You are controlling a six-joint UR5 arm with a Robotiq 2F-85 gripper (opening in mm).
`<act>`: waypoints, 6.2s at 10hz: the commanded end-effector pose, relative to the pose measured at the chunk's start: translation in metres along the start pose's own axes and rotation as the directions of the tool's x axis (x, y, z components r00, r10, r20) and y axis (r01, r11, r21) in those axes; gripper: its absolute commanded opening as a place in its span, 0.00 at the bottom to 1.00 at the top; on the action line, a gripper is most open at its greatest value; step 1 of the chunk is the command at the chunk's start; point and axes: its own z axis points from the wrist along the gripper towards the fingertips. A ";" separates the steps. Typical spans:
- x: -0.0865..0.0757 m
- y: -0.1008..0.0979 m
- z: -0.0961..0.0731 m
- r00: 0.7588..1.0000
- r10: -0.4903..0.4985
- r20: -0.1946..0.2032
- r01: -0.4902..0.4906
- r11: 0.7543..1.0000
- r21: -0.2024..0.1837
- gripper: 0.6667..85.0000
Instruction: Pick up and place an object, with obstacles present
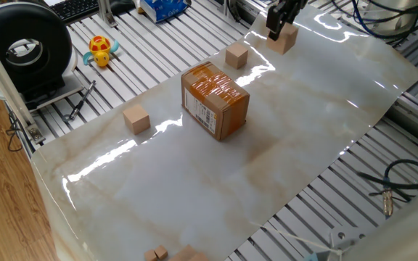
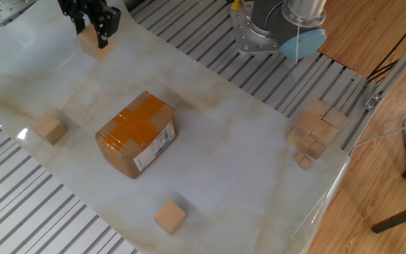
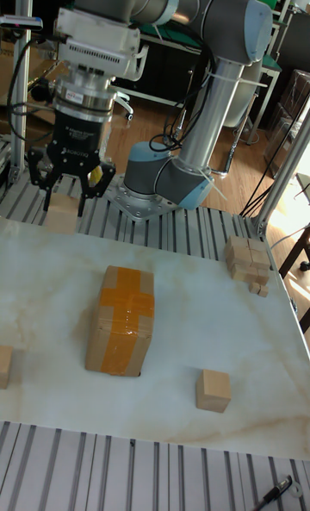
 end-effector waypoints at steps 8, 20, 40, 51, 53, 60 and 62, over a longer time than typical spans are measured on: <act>-0.007 -0.026 0.045 0.989 -0.099 0.110 0.105 0.993 -0.051 0.01; 0.007 -0.052 0.115 0.996 -0.071 0.062 0.074 0.996 -0.049 0.01; 0.007 -0.057 0.204 1.000 0.012 0.017 -0.011 0.999 -0.053 0.01; 0.017 -0.065 0.220 1.000 0.010 -0.027 -0.011 1.000 -0.027 0.36; 0.015 -0.064 0.219 1.000 -0.028 -0.005 0.028 0.999 -0.037 0.65; 0.014 -0.058 0.181 0.997 -0.071 0.023 0.072 0.996 -0.048 0.72; 0.026 -0.050 0.154 0.997 -0.072 0.015 0.073 0.995 -0.062 0.72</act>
